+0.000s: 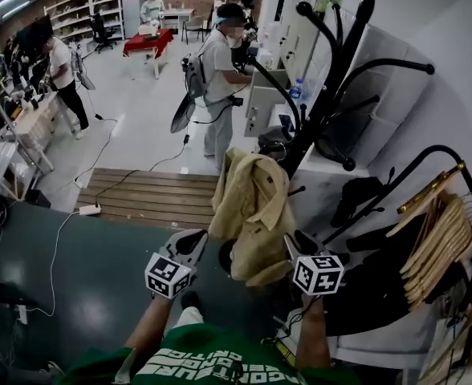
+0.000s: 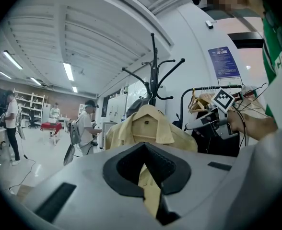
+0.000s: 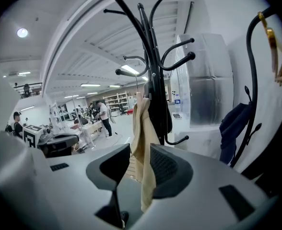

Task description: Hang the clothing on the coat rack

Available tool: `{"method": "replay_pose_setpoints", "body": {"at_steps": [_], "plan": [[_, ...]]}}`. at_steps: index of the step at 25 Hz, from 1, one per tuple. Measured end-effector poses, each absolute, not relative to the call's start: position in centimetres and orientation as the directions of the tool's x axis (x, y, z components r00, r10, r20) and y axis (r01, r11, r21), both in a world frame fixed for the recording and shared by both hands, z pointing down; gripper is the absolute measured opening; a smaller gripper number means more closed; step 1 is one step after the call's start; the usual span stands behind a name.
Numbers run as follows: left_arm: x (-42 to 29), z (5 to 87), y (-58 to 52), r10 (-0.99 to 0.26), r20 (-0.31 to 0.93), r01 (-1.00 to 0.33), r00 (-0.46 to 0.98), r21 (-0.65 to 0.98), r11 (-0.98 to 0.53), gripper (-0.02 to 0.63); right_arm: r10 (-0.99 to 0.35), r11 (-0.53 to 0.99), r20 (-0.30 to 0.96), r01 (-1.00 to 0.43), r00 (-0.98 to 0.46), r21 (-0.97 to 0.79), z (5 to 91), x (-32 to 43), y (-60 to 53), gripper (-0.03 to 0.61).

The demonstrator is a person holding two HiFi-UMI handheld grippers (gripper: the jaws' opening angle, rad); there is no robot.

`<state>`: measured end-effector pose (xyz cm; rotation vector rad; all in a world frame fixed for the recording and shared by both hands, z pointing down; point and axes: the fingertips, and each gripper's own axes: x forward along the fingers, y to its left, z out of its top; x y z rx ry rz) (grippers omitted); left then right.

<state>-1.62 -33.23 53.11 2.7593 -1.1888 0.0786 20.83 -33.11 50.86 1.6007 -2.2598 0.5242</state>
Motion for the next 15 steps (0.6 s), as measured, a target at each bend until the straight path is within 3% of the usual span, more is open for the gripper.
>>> {"method": "replay_pose_setpoints", "body": {"at_steps": [15], "plan": [[2.9,54.9,-25.4,-0.733,0.116,-0.742,0.671,0.122,-0.660,0.003,-0.800,0.338,0.489,-0.934,-0.348,-0.113,54.0,24.5,-24.7,0.055]]}}
